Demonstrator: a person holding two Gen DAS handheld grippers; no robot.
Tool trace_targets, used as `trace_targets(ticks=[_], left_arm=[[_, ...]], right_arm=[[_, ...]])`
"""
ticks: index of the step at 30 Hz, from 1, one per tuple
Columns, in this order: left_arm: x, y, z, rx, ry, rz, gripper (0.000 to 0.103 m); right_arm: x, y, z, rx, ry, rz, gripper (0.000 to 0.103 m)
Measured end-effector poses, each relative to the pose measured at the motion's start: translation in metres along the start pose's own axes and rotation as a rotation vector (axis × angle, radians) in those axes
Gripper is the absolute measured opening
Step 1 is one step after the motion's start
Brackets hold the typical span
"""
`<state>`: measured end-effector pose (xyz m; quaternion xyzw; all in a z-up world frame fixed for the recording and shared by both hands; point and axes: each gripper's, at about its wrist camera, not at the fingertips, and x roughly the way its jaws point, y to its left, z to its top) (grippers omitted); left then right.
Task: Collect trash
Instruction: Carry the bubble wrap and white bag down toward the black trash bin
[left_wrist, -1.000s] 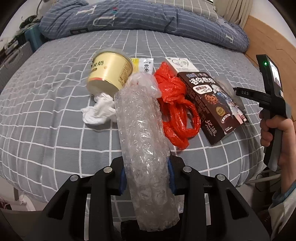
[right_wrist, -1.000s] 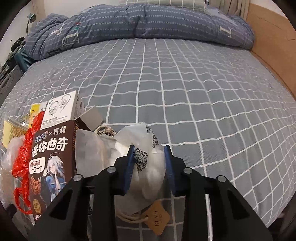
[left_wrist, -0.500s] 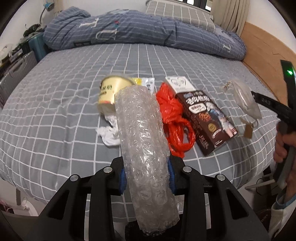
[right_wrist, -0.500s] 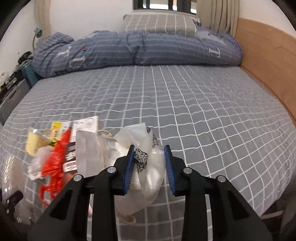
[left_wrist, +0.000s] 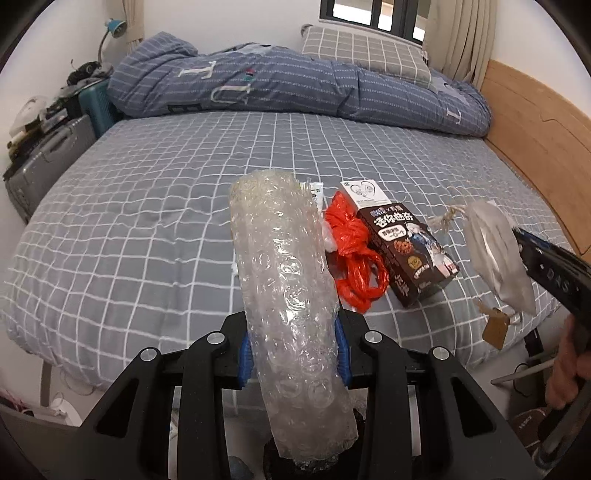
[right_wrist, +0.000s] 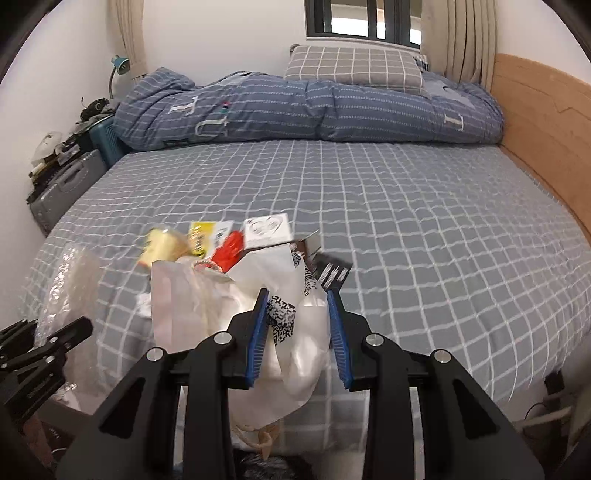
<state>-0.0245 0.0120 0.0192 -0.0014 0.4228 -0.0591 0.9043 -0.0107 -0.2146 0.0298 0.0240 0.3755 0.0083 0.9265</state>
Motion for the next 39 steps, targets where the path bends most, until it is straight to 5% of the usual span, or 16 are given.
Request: trace_targets(ticks=[19,39], left_arm=[[-0.03,0.013,-0.089,-0.042,0.067,0.013,0.032],[0.018,0.026,-0.174,-0.082,0.215,0.025,0.032]], right_arm=[[-0.052,0.049,-0.101,-0.055,0.084,0.029,0.03],[0.002,0.062,-0.213,-0.077,0.293,0.034,0.03]])
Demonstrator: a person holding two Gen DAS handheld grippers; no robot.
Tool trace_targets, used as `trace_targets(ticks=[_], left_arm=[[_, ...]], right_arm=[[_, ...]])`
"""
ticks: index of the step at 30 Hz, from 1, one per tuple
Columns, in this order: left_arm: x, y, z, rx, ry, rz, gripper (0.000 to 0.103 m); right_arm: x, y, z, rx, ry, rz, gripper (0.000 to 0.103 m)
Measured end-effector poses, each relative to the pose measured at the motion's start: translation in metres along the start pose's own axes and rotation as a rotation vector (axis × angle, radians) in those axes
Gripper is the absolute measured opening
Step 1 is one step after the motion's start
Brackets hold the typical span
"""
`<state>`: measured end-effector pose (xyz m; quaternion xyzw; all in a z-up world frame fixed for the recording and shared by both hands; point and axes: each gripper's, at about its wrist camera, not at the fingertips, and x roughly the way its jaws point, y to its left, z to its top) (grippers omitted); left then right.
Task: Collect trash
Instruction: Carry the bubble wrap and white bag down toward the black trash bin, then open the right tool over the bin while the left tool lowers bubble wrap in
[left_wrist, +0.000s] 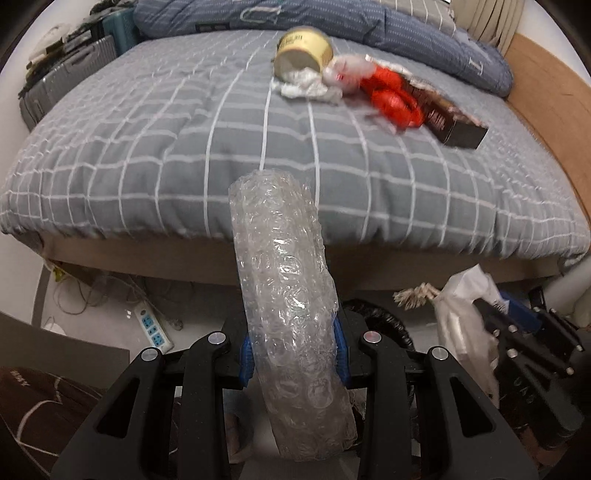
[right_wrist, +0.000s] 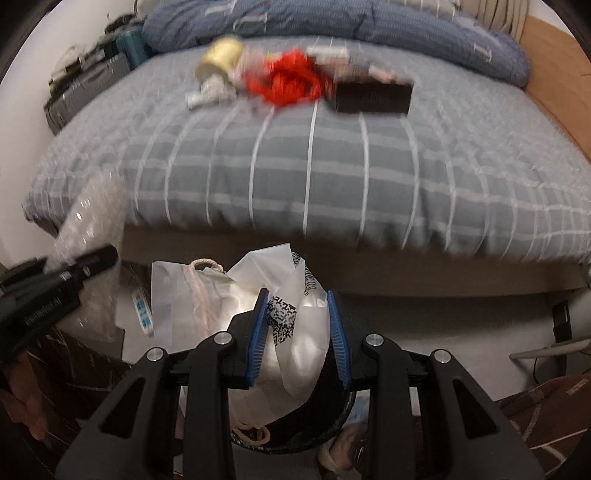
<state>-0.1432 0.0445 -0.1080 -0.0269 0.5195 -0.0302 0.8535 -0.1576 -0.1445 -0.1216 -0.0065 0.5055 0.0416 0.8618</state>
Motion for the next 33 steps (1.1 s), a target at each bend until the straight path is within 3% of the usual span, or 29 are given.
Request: trace_targets(ticks=[13,27,33], left_arm=[[0.078,0.013,-0.02,0.01,0.116,0.03,0.031],[0.086,0.045,-0.035,-0.036,0.139,0.02,0.03],[0.103,0.042,-0.044,-0.018,0.172,0.017,0.03]], right_arm=[[0.09,0.009,-0.024,-0.012,0.199,0.0,0.03],[0.118,0.03,-0.019,-0.039,0.266,0.055,0.03],[0.119,0.027,-0.025,-0.034,0.258,0.041,0.049]])
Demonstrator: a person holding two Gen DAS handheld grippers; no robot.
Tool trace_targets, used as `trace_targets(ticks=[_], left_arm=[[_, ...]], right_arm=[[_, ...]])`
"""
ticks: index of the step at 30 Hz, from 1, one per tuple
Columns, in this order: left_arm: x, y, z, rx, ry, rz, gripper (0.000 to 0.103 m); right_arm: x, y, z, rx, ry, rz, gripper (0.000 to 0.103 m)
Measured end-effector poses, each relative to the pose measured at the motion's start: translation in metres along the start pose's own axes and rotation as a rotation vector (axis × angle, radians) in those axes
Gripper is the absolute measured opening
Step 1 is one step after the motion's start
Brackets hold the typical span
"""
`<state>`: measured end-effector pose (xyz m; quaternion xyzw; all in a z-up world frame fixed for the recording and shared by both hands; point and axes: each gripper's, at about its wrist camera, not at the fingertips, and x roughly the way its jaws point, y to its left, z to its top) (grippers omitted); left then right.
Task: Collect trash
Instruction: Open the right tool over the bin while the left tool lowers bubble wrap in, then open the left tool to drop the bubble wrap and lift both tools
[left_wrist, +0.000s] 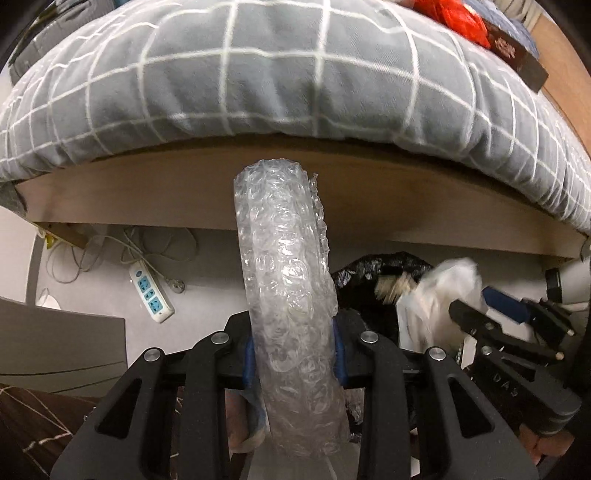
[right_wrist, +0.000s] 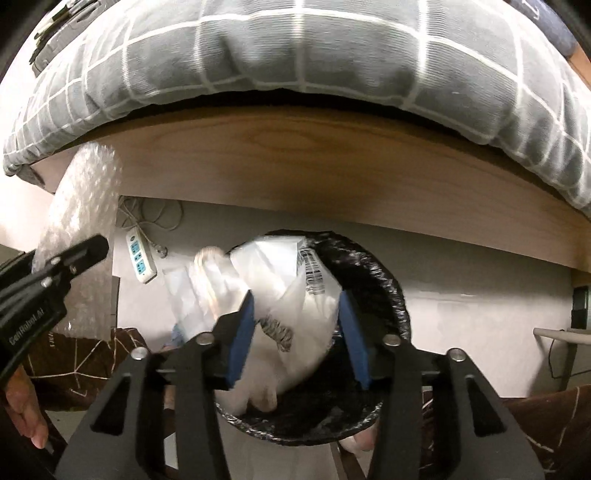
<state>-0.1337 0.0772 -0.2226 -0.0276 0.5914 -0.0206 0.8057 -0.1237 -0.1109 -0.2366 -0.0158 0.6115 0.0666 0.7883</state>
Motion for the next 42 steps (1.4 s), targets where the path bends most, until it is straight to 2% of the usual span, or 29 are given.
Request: trace_targets(ticks=[2,4,10,15,20,29,32,34,36,42], left_arm=[[0.006,-0.005,-0.003,0.007,0.013,-0.005,0.03],[0.011,-0.012,-0.004,0.019,0.026,-0.021,0.03],[0.023,-0.034,-0.007,0.061,0.047,-0.045,0.03],[0.029,-0.055,-0.009,0.099,0.06,-0.062,0.03],[0.026,-0.089,-0.009,0.141,0.065,-0.073,0.03],[0.027,-0.118,-0.01,0.195,0.058,-0.097,0.03],[0.024,-0.119,-0.01,0.19,0.044,-0.084,0.037],[0.02,-0.119,-0.01,0.185,0.035,-0.067,0.05],[0.018,-0.117,-0.009,0.171,0.026,-0.061,0.058],[0.001,-0.117,-0.003,0.167,-0.015,-0.04,0.075]], right_arm=[[-0.002,-0.007,0.0,0.015,-0.009,-0.001,0.056],[-0.006,-0.015,-0.001,0.023,-0.023,-0.014,0.069],[-0.009,-0.037,-0.01,0.024,-0.028,-0.028,0.082],[-0.024,-0.064,-0.013,0.074,-0.071,-0.087,0.093],[-0.028,-0.09,-0.022,0.13,-0.098,-0.128,0.095],[-0.031,-0.114,-0.036,0.163,-0.136,-0.173,0.095],[-0.033,-0.116,-0.037,0.167,-0.143,-0.173,0.095],[-0.037,-0.115,-0.036,0.165,-0.15,-0.175,0.095],[-0.037,-0.112,-0.034,0.161,-0.158,-0.173,0.095],[-0.045,-0.105,-0.028,0.152,-0.176,-0.163,0.095]])
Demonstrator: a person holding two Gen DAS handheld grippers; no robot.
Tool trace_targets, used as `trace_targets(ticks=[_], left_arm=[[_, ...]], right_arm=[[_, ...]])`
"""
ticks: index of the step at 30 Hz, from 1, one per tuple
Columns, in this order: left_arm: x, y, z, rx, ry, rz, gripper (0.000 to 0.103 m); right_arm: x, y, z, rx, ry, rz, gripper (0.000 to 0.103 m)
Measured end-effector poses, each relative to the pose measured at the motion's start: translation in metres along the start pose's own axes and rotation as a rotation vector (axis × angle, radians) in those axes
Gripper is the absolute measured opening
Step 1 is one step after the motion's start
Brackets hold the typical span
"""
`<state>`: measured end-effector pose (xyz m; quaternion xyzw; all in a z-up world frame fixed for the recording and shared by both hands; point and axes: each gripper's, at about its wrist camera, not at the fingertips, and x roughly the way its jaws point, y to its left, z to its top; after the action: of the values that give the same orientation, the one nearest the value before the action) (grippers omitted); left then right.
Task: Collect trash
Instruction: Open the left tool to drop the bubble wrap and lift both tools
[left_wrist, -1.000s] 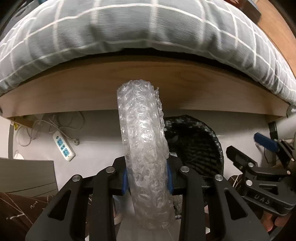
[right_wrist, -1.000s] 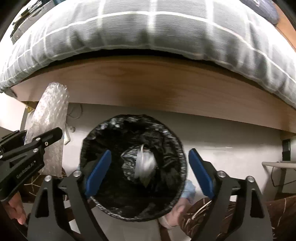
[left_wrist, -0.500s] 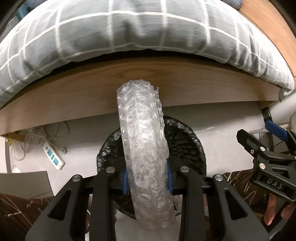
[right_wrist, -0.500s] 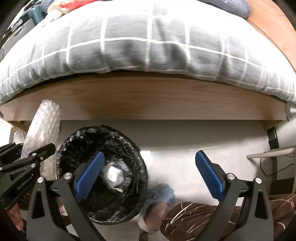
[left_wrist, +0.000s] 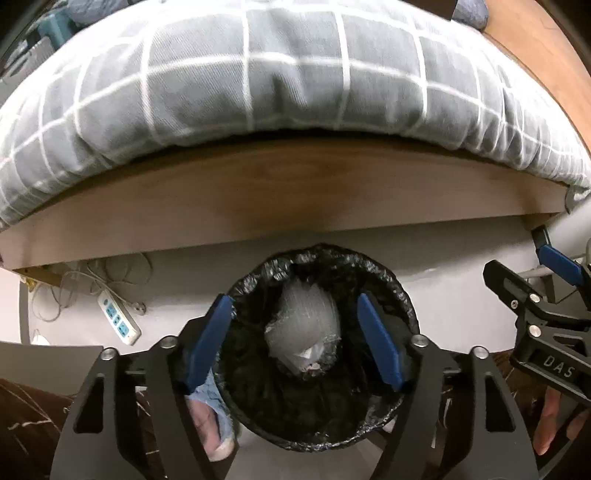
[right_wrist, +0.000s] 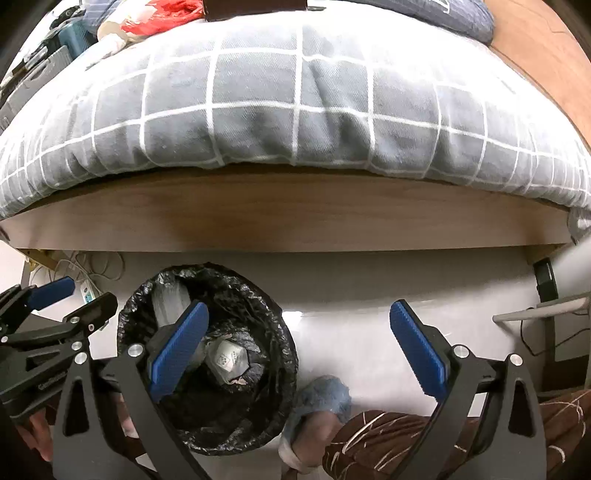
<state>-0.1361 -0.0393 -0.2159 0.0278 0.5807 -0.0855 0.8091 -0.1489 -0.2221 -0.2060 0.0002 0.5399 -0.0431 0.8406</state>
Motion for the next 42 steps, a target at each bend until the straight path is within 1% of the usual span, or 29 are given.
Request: trace_targets(ticks=[2,4,6,10,14,16,20,22,25,32,34,38,42], left_arm=[[-0.011,0.002,0.004,0.0,-0.033,0.019,0.082],[-0.023,0.007,0.01,-0.013,-0.081,0.034,0.092],[-0.036,0.009,0.017,-0.016,-0.12,0.046,0.097],[-0.064,0.017,0.029,-0.031,-0.186,0.063,0.097],[-0.087,0.027,0.038,-0.053,-0.226,0.068,0.097],[-0.097,0.03,0.041,-0.052,-0.246,0.084,0.097],[-0.116,0.039,0.046,-0.069,-0.277,0.066,0.097],[-0.125,0.043,0.051,-0.078,-0.292,0.073,0.097],[-0.136,0.051,0.06,-0.094,-0.31,0.098,0.097],[-0.148,0.069,0.084,-0.134,-0.327,0.101,0.097],[-0.148,0.072,0.094,-0.134,-0.325,0.116,0.097],[-0.15,0.079,0.114,-0.139,-0.343,0.119,0.097],[-0.149,0.087,0.141,-0.14,-0.348,0.124,0.097]], right_arm=[[-0.006,0.003,0.004,-0.003,-0.021,0.011,0.095],[-0.014,0.005,0.008,-0.011,-0.043,0.014,0.095],[-0.024,0.007,0.013,-0.021,-0.074,0.017,0.095],[-0.047,0.011,0.026,-0.022,-0.142,0.043,0.095],[-0.076,0.016,0.039,-0.028,-0.229,0.065,0.095],[-0.089,0.019,0.045,-0.029,-0.265,0.071,0.095],[-0.11,0.021,0.057,-0.024,-0.313,0.067,0.095],[-0.119,0.022,0.062,-0.023,-0.332,0.071,0.095],[-0.13,0.023,0.073,-0.029,-0.345,0.068,0.095],[-0.141,0.019,0.102,-0.026,-0.369,0.071,0.095],[-0.142,0.018,0.111,-0.024,-0.371,0.071,0.095],[-0.14,0.024,0.134,-0.031,-0.374,0.088,0.095],[-0.135,0.031,0.157,-0.055,-0.384,0.092,0.095]])
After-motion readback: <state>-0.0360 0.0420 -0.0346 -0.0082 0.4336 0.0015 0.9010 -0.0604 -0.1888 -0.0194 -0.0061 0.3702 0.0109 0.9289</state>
